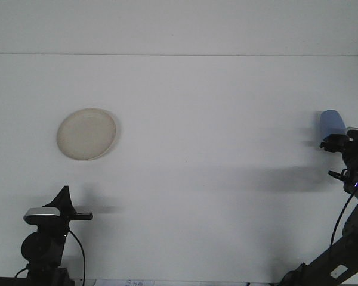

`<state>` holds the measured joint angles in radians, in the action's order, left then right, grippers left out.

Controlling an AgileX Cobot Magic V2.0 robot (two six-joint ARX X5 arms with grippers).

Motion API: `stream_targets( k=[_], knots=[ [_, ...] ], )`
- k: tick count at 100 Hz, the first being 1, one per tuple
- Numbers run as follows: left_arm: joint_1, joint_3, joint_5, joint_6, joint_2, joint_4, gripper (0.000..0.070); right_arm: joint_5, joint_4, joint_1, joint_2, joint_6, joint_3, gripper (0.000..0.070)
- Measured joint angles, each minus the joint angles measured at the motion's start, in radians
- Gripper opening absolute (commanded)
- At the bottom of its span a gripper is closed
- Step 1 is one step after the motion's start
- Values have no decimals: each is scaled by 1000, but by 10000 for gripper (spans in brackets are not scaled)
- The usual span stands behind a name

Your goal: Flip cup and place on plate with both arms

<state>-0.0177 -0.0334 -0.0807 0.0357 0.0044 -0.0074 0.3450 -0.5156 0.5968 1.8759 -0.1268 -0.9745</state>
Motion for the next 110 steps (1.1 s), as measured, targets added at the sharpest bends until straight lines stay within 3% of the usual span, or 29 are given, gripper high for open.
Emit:
stream_targets(
  k=[7, 16, 38, 56, 85, 110],
  knots=[
    [0, 0, 0, 0, 0, 0, 15, 17, 0, 0, 29, 0, -31, 428],
    [0, 0, 0, 0, 0, 0, 15, 25, -9, 0, 64, 0, -68, 339],
    [0, 0, 0, 0, 0, 0, 15, 55, -70, 0, 93, 0, -85, 0],
    [0, 0, 0, 0, 0, 0, 15, 106, -68, 0, 92, 15, -86, 0],
    [0, 0, 0, 0, 0, 0, 15, 114, 174, -18, -138, 159, -85, 0],
    [0, 0, 0, 0, 0, 0, 15, -26, 575, -171, -480, 286, -89, 0]
  ],
)
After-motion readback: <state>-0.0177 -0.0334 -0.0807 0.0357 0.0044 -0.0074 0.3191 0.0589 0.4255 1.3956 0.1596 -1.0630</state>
